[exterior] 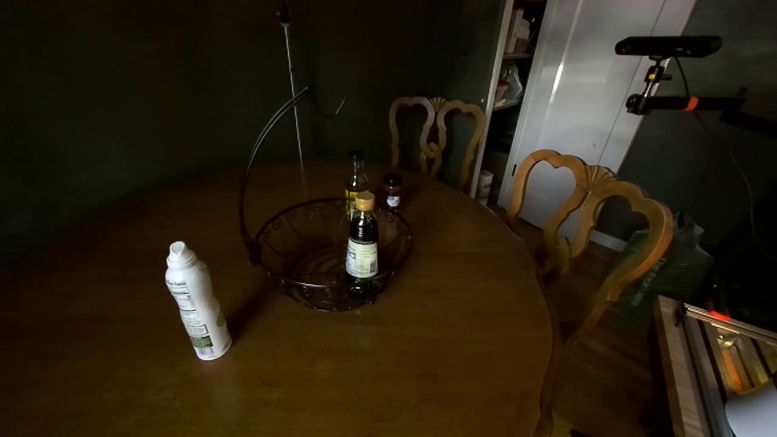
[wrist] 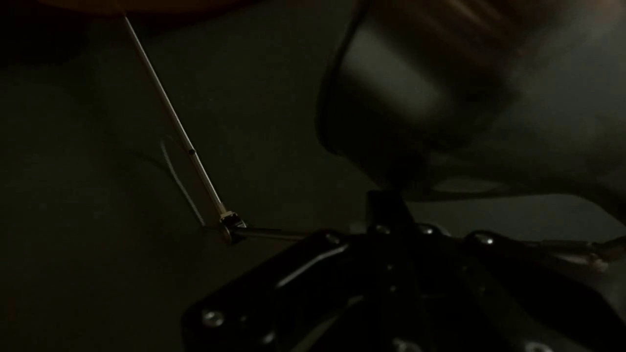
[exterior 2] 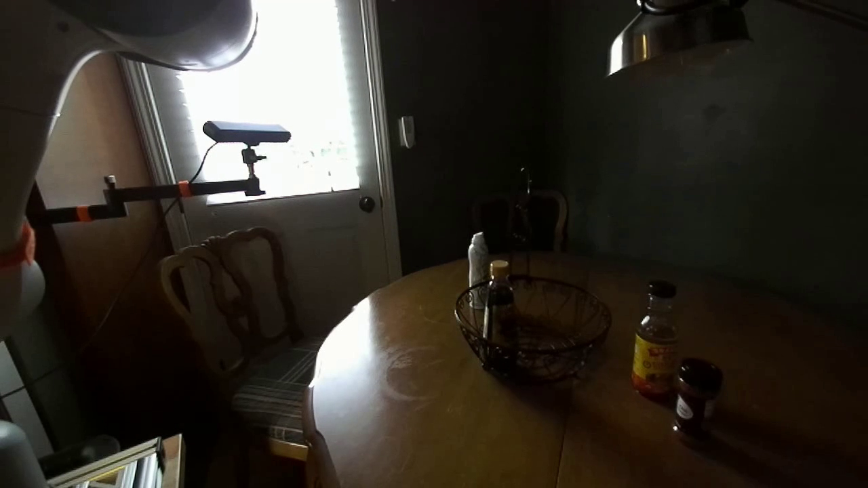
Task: Move the lump downward
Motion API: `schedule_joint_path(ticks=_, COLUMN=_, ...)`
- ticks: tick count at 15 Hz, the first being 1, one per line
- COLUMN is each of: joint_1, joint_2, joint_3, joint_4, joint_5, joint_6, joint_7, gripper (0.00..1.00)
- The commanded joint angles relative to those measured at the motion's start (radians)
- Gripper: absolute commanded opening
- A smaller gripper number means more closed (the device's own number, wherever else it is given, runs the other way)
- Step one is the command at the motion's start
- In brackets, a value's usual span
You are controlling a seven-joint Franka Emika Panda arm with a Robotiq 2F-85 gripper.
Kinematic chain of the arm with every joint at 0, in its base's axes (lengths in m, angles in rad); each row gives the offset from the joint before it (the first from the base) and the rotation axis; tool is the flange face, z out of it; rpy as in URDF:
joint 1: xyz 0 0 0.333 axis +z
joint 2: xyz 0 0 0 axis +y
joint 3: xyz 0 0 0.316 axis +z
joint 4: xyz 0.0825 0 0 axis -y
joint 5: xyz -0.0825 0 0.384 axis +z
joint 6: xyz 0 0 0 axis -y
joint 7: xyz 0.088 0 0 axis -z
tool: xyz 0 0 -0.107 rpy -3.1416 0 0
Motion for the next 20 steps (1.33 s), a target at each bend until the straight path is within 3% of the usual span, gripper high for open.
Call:
schedule_joint_path(ticks=1, joint_1=0.001, joint_2=-0.005, joint_3=-0.038, joint_4=-0.049, joint_5=-0.046, joint_6=-0.042, joint_7=0.021, gripper=0.0)
schedule_joint_path(ticks=5, joint_1=0.005, joint_2=0.0, joint_3=-0.067, joint_4=-0.079, joint_5=-0.071, joint_6=-0.068, joint_7=0.025, gripper=0.0)
schedule_joint_path(ticks=13, joint_1=0.041, joint_2=0.012, joint_3=-0.108, joint_4=-0.011, joint_5=-0.11, joint_6=0.029, joint_7=0.137, gripper=0.0)
schedule_joint_path(ticks=20, joint_1=0.048, joint_2=-0.033, joint_3=-0.025, joint_4=0.008, joint_5=-0.055, joint_6=0.107, joint_7=0.038, gripper=0.0)
